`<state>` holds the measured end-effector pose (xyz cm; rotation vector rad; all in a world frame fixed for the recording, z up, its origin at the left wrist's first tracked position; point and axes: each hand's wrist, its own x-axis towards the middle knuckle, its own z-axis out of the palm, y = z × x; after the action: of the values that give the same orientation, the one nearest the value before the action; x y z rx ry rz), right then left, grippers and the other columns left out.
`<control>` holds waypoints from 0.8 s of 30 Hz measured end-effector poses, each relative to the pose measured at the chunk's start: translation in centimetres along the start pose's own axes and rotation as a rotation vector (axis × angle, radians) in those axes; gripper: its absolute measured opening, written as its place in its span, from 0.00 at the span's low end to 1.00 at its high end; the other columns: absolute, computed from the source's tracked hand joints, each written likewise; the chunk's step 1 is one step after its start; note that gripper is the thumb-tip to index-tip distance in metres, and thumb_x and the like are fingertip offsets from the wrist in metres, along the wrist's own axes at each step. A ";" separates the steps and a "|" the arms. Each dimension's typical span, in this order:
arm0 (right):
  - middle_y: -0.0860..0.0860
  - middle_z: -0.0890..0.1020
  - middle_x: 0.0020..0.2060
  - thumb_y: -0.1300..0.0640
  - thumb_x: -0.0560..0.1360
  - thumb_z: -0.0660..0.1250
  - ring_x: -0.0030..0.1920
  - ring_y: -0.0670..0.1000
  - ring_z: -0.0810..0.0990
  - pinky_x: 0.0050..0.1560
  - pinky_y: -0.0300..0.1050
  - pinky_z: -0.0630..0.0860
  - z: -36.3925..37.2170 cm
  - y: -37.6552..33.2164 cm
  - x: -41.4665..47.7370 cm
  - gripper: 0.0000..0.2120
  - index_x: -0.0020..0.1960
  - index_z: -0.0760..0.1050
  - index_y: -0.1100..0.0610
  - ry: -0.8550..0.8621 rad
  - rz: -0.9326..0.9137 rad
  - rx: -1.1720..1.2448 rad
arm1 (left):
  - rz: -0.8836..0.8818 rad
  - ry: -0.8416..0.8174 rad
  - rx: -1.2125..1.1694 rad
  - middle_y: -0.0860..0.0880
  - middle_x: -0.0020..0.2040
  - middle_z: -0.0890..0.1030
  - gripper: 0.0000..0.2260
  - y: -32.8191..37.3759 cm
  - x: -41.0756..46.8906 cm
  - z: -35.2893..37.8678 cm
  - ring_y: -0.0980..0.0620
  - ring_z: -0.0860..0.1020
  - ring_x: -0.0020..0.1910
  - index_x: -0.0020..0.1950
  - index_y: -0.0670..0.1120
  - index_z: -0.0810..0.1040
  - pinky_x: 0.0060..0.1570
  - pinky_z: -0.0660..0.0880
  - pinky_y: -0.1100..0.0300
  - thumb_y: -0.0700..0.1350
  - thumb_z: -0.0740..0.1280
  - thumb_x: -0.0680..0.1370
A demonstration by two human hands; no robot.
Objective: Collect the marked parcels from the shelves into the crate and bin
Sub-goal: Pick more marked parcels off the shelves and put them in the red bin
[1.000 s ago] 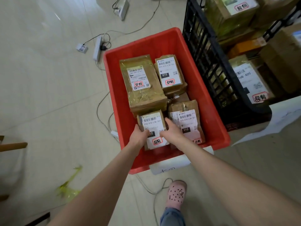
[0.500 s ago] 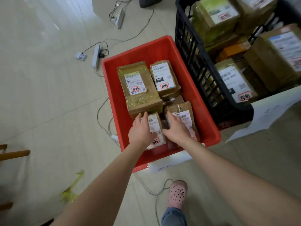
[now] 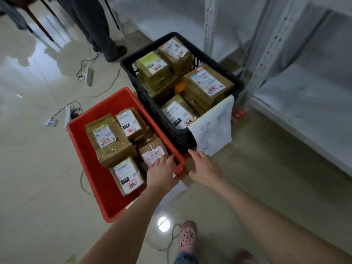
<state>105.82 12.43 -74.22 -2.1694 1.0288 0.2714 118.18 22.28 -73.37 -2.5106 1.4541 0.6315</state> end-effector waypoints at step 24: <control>0.53 0.64 0.70 0.55 0.74 0.64 0.69 0.56 0.65 0.63 0.47 0.69 -16.4 34.8 -15.0 0.34 0.77 0.54 0.52 0.376 0.486 0.147 | 0.579 0.063 0.183 0.46 0.74 0.61 0.37 43.2 7.2 -1.7 0.45 0.63 0.71 0.76 0.49 0.55 0.64 0.69 0.49 0.56 0.69 0.73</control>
<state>68.33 -4.80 -73.26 -1.8498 1.7315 0.0016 84.70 -5.97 -72.37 -1.9814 2.1716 0.4680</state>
